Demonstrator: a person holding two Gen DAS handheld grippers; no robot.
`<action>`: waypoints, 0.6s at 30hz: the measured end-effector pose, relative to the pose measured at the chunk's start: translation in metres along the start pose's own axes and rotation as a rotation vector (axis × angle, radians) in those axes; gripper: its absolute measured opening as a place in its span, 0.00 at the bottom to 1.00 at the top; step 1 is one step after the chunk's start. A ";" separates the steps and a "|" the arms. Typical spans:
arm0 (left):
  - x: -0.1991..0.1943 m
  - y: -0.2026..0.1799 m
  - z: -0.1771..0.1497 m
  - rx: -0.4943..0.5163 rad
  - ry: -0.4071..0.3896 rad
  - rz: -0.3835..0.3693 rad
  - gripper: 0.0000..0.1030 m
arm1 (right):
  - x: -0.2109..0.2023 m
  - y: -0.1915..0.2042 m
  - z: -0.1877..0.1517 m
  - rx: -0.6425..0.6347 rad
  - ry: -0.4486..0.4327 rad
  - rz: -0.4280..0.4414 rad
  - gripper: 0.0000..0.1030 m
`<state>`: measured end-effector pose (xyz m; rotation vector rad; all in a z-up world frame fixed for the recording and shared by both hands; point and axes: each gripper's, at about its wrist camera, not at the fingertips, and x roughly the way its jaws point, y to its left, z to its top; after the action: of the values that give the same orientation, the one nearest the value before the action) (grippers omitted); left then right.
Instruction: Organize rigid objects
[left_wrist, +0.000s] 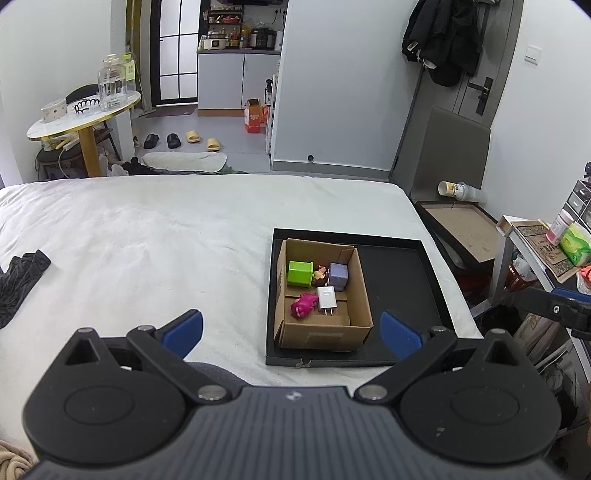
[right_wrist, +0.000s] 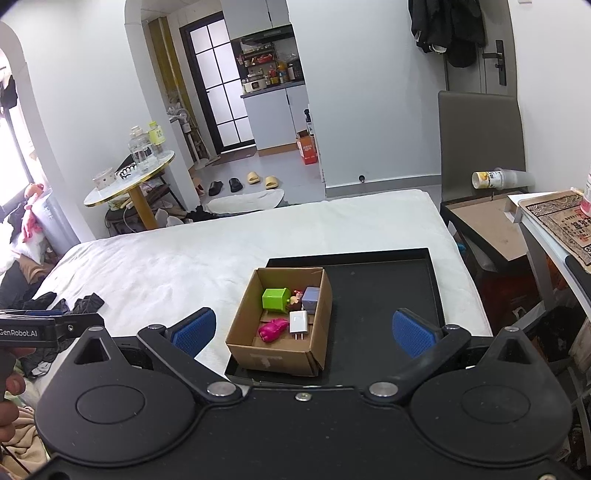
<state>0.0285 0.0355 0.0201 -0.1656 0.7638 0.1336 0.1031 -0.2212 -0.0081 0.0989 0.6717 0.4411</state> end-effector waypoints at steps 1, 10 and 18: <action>0.000 0.000 0.000 0.001 -0.001 0.002 0.99 | 0.000 0.000 0.000 0.000 0.000 0.000 1.00; -0.003 -0.003 0.001 0.023 -0.008 0.004 0.99 | 0.002 0.002 -0.002 -0.002 0.010 -0.002 1.00; -0.004 -0.003 0.000 0.023 -0.005 -0.010 0.99 | 0.001 0.003 -0.002 -0.004 0.007 -0.003 1.00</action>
<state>0.0266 0.0325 0.0234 -0.1474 0.7595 0.1153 0.1010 -0.2180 -0.0093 0.0927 0.6782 0.4405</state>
